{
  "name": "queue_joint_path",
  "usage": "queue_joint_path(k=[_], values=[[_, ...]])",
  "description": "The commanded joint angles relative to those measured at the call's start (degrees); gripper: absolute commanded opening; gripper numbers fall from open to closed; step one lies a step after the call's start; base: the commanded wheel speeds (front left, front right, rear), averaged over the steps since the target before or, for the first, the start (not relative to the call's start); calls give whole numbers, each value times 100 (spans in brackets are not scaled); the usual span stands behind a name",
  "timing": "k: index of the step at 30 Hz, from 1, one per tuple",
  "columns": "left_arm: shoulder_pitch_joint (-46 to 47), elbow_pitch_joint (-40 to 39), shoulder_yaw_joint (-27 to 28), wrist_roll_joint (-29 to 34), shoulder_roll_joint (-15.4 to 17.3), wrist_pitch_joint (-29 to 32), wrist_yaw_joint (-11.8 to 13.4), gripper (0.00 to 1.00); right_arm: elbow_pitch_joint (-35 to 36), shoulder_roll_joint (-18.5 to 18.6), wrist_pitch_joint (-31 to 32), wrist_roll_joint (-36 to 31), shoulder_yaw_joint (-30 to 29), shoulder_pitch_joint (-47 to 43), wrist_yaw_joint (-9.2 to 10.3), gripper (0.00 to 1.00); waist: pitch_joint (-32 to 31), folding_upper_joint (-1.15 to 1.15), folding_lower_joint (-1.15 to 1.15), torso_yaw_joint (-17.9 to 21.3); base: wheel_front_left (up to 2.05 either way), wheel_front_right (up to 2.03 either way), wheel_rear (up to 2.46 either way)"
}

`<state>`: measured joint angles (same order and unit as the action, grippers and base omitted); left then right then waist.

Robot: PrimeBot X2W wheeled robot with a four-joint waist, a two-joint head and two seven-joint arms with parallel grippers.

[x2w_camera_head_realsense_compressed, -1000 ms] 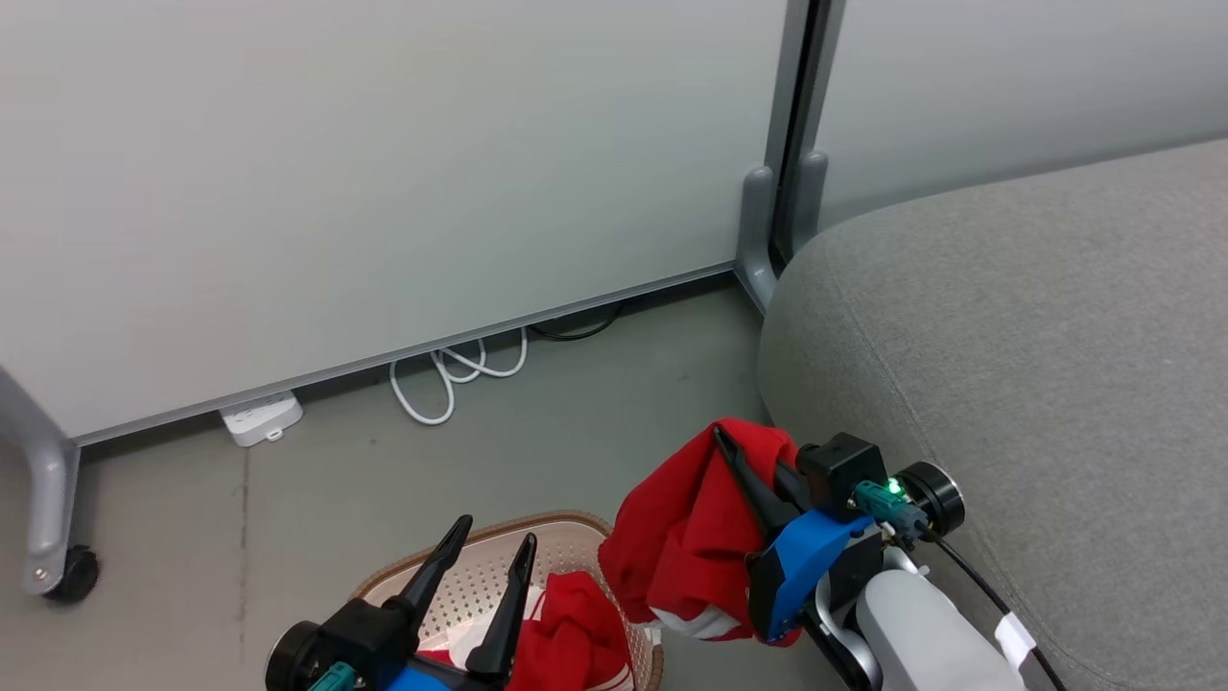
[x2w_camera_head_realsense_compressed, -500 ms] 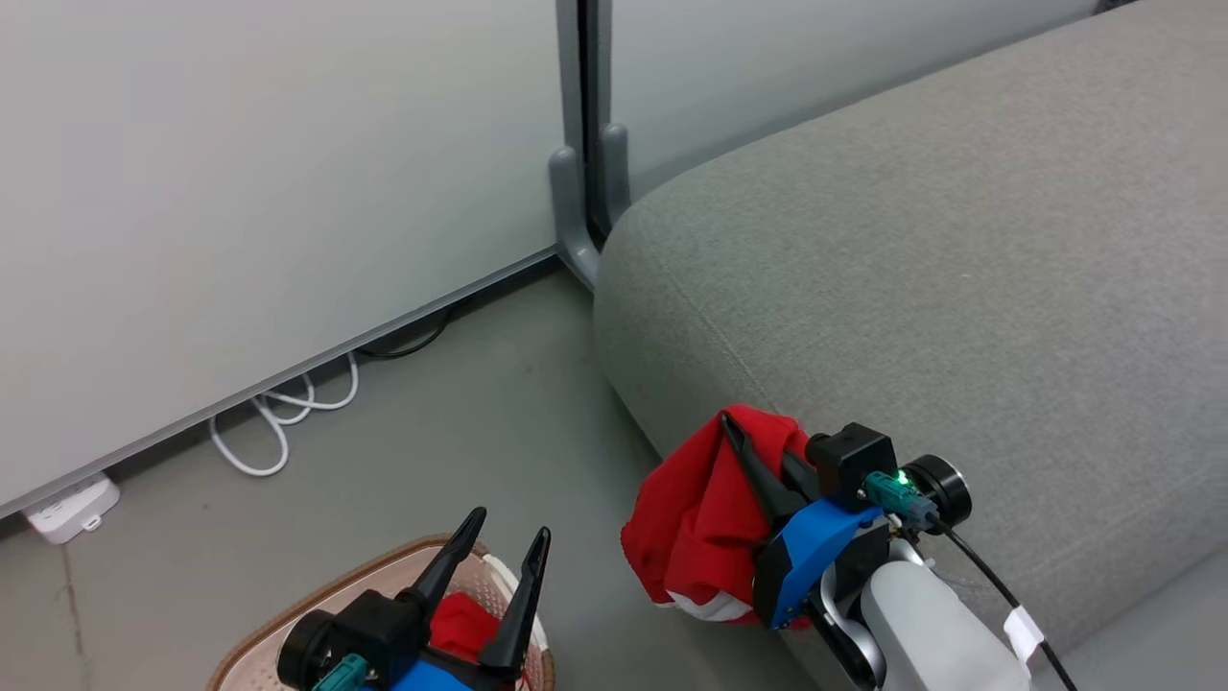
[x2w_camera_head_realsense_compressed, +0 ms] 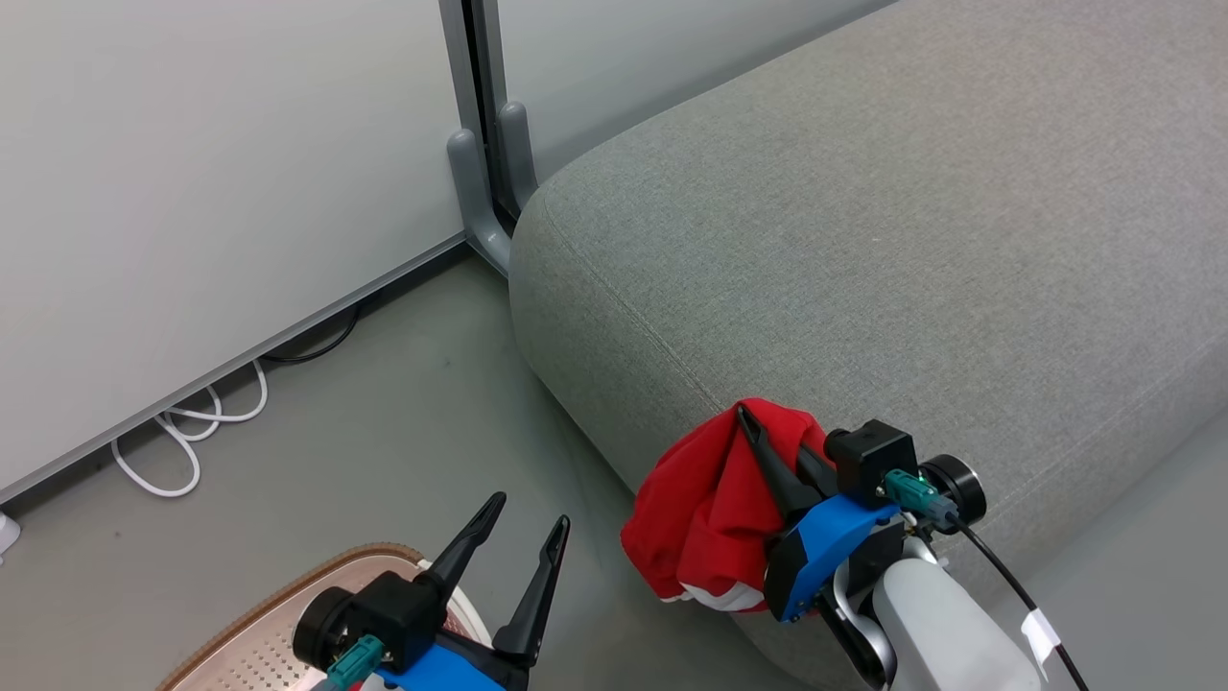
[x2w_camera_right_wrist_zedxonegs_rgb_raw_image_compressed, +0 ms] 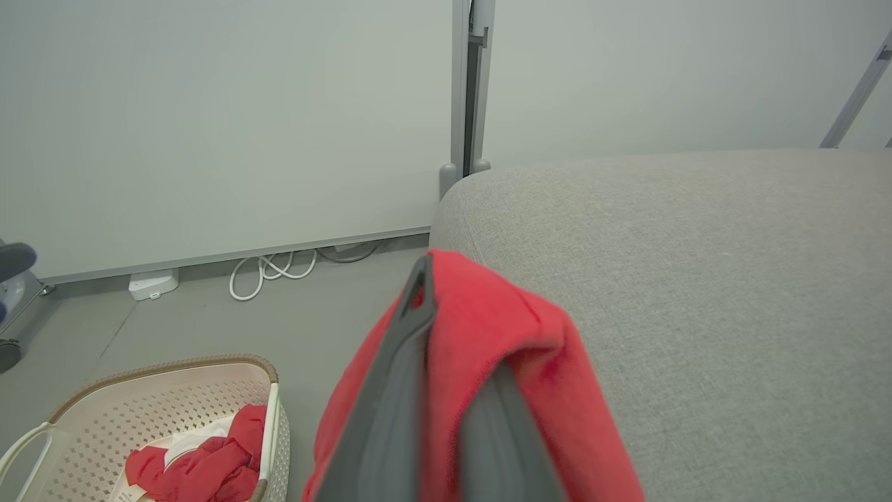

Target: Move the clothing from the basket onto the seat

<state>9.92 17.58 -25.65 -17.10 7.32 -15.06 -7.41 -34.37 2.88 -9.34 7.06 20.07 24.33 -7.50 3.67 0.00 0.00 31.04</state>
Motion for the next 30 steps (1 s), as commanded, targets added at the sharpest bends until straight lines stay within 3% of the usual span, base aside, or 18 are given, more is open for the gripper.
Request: queue_joint_path(k=[1,7,13,20,30], values=[[61,4,13,-21,45,-17,-3,100,32,0,-37,-46,-9,-64,2,0,1,0,0,-1,0,0,0],[26,23,32,-41,52,-17,-3,100,54,0,64,74,-116,14,2,0,10,0,0,-9,0,0,0],[1,-82,149,32,51,-17,-3,100,-13,102,395,-5,-286,686,2,0,150,0,0,-19,0,0,0],[491,-167,-176,151,237,-17,-2,100,-113,654,774,521,-981,1886,2,0,883,0,0,-535,0,0,0],[1636,-452,-796,197,555,-17,-3,100,-533,1940,962,820,-2327,3350,2,0,2376,0,0,-1388,0,0,0]])
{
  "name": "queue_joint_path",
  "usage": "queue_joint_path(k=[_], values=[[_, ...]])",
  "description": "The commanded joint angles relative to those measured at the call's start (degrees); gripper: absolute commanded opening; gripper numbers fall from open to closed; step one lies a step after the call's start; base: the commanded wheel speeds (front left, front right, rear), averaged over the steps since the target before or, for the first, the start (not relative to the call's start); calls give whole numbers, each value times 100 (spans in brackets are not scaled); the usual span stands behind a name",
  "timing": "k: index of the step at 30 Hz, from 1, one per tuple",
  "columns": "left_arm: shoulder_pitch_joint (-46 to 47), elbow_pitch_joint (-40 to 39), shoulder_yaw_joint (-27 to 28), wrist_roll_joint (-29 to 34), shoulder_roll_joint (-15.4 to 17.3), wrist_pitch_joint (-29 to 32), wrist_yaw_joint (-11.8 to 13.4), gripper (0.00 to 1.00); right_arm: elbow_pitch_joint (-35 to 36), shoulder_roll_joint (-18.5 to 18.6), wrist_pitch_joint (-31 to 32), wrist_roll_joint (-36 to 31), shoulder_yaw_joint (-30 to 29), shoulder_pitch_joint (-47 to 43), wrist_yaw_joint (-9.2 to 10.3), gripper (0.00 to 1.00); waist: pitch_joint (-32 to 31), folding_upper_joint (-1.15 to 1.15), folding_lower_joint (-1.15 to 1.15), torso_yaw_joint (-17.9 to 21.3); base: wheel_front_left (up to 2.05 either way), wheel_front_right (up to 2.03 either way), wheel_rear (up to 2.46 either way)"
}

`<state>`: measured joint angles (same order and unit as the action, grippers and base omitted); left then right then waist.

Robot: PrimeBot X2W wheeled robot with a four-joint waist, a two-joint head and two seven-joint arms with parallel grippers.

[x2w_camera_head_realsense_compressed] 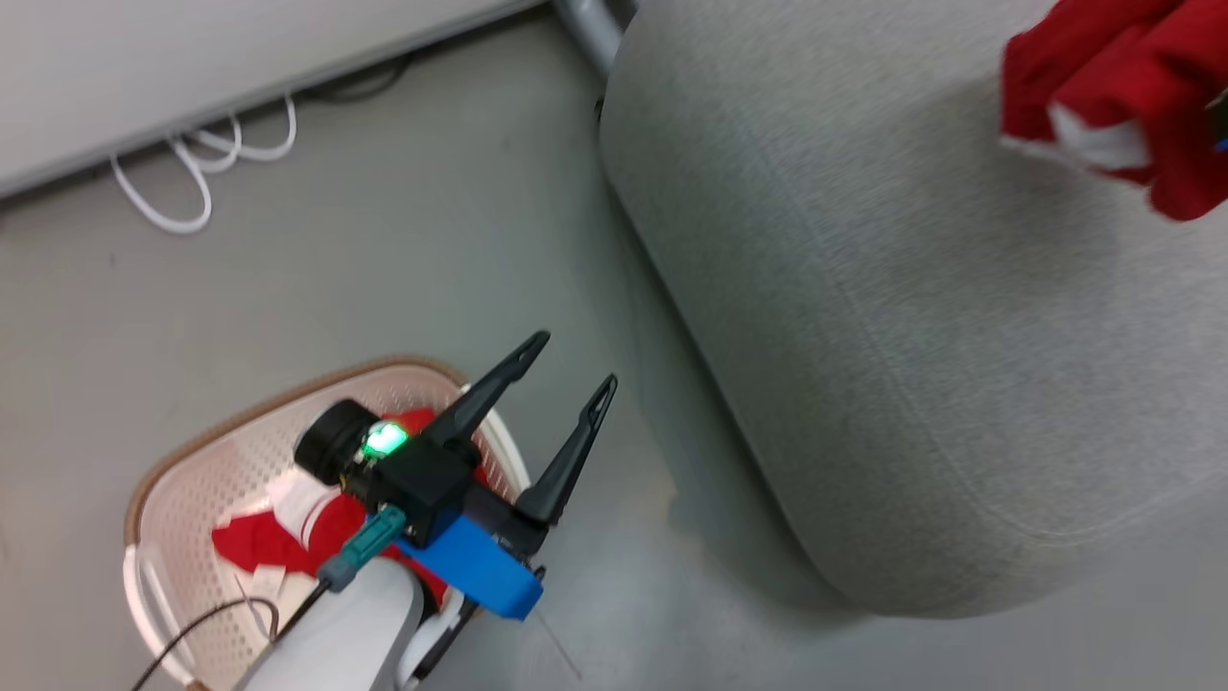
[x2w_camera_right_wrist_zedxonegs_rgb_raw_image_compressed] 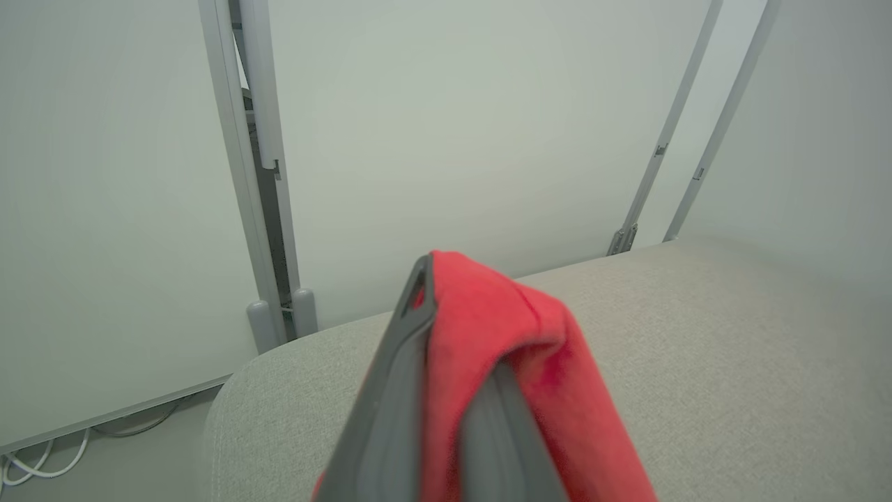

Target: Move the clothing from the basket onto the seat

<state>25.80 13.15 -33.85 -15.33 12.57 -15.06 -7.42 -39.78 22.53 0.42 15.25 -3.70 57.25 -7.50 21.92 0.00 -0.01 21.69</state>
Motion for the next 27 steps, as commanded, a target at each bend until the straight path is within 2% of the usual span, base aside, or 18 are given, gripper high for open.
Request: queue_joint_path(k=[1,6,10,16,17,18,20,21,22,23,27], values=[[162,-37,-32,24,55,-17,-1,100,-44,52,-65,4,-89,137,2,0,688,0,1,-523,0,0,0],[610,-150,-218,24,69,-17,-2,100,-432,306,-355,-136,-720,87,2,0,1165,0,1,-873,0,0,0],[730,-233,-203,70,102,-17,-2,100,-754,174,-554,-147,-1109,-38,2,0,1389,0,1,-977,0,0,0],[616,-253,-186,29,169,-17,-2,100,-1094,52,-783,-278,-1216,-188,3,0,1408,0,1,-1016,0,0,0],[587,-236,-174,19,188,-17,-2,100,-1131,68,-821,-336,-1193,-216,3,3,1375,0,1,-1019,0,0,0],[575,-223,-164,7,197,-17,-2,100,-1164,89,-855,-366,-1172,-232,3,14,1344,0,1,-1024,0,0,0],[510,-192,-104,-14,198,-17,-2,100,-1212,77,-952,-442,-1121,-276,3,44,1246,0,1,-1027,0,0,0],[466,-187,-63,-23,178,-17,-2,100,-1233,60,-976,-464,-1080,-302,2,69,1184,0,1,-1028,0,0,0],[425,-179,-33,-26,151,-17,-2,100,-1252,54,-1002,-485,-1052,-334,3,87,1117,0,1,-1031,0,0,0],[390,-169,-13,-40,118,-17,-3,100,-1259,62,-1024,-531,-998,-378,2,100,1036,0,1,-1036,0,0,0],[199,-110,117,-104,-40,-17,-3,100,-1280,52,-1068,-610,-810,-609,2,100,628,0,1,-1066,0,0,0]])
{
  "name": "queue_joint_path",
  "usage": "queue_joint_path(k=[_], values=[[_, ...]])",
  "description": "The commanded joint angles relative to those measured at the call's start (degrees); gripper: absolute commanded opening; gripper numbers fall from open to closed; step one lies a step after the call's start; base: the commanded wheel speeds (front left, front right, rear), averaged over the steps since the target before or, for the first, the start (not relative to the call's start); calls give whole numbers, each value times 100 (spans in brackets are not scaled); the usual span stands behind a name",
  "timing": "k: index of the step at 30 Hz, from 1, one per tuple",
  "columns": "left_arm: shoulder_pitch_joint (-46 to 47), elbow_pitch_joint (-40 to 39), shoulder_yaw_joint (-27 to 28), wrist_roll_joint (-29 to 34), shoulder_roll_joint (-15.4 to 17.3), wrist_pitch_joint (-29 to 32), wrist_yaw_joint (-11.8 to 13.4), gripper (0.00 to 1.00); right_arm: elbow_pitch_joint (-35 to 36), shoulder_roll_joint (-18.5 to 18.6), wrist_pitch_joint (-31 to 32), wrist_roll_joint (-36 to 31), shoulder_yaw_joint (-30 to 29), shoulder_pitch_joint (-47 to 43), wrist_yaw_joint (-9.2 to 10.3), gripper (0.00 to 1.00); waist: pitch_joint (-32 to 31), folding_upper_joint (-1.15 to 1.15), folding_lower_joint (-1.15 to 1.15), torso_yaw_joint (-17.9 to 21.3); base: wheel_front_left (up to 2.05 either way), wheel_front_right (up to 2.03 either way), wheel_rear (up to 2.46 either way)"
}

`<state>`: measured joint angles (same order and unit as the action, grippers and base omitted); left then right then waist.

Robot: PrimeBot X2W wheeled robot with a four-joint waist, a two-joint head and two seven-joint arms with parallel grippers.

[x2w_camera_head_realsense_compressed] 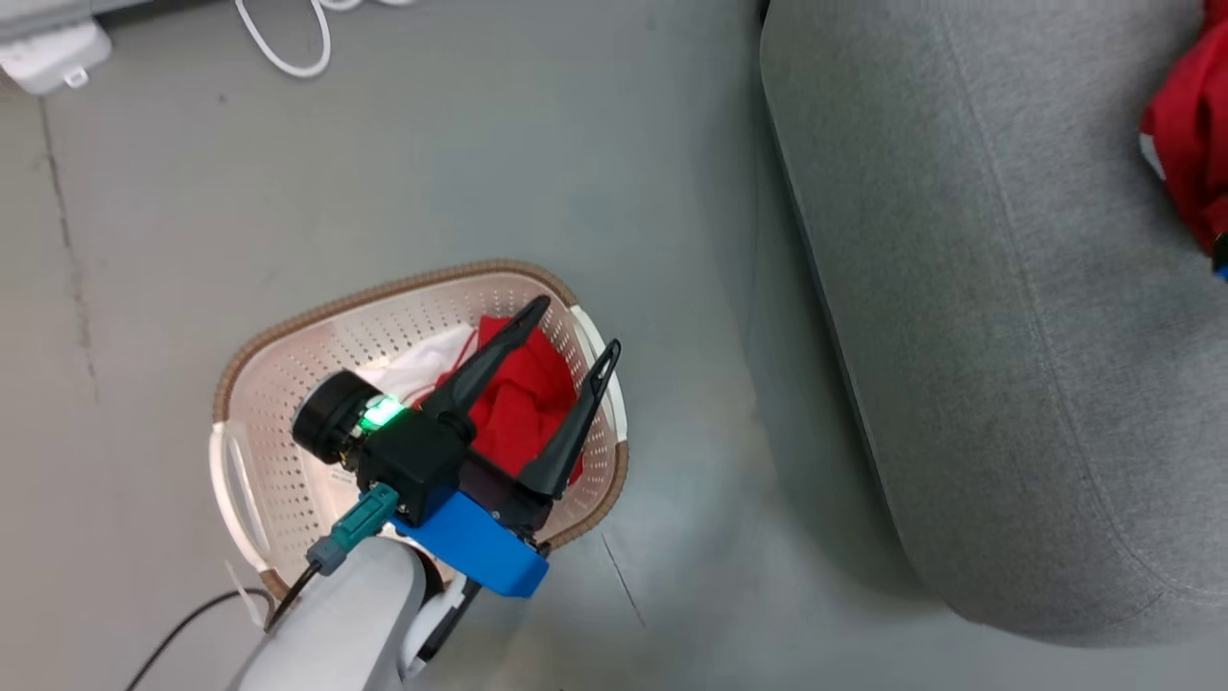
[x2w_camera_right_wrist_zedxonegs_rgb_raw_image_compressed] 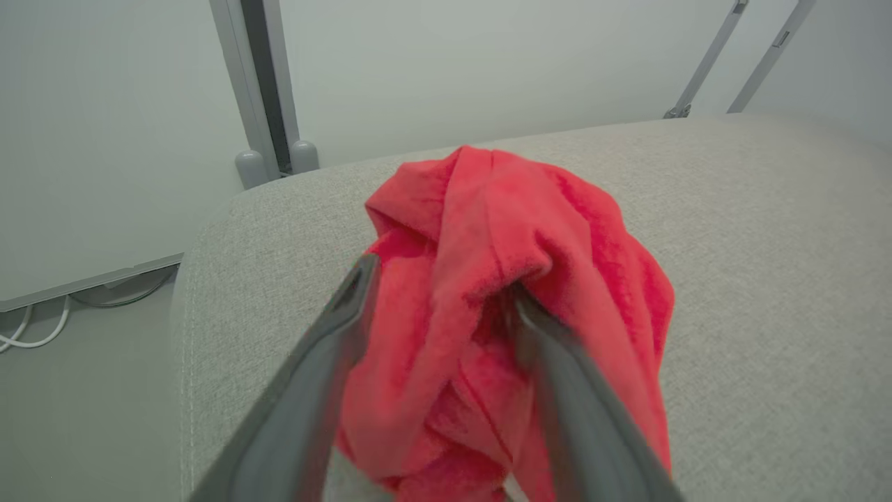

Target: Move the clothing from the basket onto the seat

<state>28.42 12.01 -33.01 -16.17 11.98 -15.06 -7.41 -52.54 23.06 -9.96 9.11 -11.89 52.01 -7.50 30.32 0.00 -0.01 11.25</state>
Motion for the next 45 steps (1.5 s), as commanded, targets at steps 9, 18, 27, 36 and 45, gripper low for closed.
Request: queue_joint_path(k=[9,18,27,36,45], values=[[-944,268,605,-139,-408,-17,-4,100,294,-271,-121,-161,632,-972,3,100,-1594,0,1,-46,0,0,0],[-1776,560,1266,-94,-628,-17,-3,100,1281,-547,-162,-156,1072,-2400,2,100,-2657,0,1,-339,0,0,0],[-2171,690,1775,-25,-705,-17,-3,100,2838,-995,95,-473,1092,-3731,2,100,-3023,0,1,-665,0,0,0],[-2355,808,2350,57,-791,-17,-2,100,4356,-1508,555,-810,1096,-4822,2,100,-3220,0,1,-893,0,0,0],[-2409,910,2875,144,-823,-17,13,100,5136,-1821,831,-930,1119,-5393,3,100,-3305,0,1,-972,0,0,0]])
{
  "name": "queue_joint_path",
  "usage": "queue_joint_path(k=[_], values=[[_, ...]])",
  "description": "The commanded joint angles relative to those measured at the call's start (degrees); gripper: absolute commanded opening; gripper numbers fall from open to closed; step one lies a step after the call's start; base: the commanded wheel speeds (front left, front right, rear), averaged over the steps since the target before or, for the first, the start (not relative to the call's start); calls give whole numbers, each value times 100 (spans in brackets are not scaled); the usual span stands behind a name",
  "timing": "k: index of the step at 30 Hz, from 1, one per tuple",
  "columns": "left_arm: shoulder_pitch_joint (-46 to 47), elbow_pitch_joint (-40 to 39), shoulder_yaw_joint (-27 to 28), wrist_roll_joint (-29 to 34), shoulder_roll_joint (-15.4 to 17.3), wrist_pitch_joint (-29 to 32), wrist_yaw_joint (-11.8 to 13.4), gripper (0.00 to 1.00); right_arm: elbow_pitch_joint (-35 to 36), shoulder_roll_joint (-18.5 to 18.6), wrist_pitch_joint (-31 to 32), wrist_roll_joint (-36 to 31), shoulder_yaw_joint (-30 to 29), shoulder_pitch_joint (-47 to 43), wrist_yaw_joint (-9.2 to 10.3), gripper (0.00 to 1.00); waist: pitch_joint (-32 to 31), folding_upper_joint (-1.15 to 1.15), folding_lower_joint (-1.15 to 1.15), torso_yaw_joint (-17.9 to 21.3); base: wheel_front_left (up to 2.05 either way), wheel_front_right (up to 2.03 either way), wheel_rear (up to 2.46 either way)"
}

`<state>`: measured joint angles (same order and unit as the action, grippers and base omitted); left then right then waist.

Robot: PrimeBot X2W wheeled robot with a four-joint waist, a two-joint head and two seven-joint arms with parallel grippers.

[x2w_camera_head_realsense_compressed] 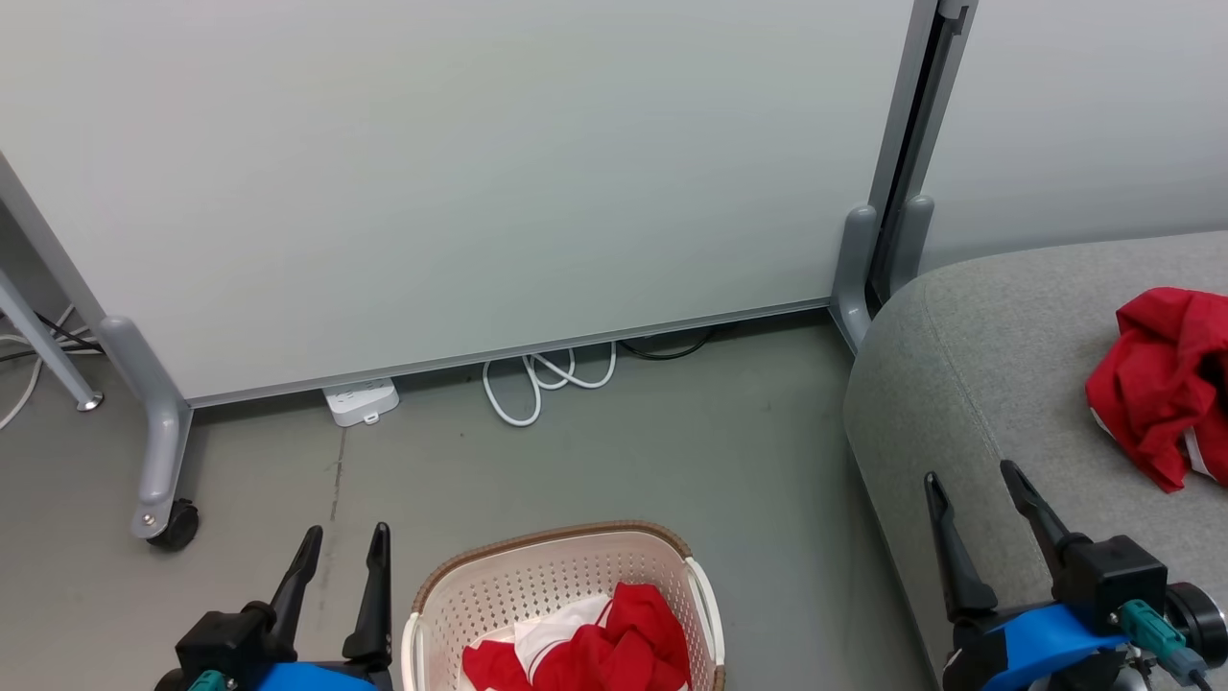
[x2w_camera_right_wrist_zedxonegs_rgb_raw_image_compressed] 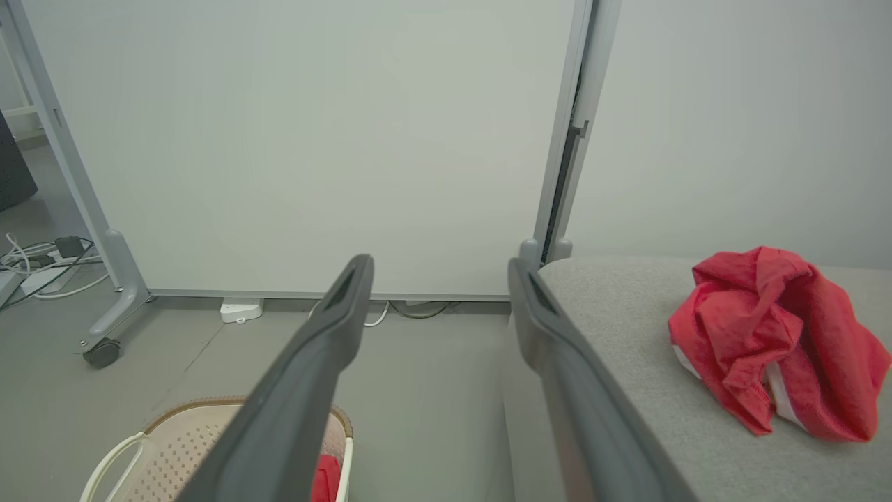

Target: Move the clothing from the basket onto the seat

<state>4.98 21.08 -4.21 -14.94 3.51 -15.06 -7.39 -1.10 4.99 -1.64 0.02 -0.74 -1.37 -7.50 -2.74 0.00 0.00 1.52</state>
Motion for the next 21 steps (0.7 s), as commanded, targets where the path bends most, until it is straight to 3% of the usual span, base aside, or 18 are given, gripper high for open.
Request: queue_joint_path(k=[1,21], values=[[-70,4,43,24,22,-17,11,100,45,-38,10,-15,4,-92,2,100,2,0,0,-4,0,0,0],[-145,47,197,188,-35,-17,-2,100,262,-184,113,-33,-52,-247,3,100,57,0,0,-101,0,0,0]])
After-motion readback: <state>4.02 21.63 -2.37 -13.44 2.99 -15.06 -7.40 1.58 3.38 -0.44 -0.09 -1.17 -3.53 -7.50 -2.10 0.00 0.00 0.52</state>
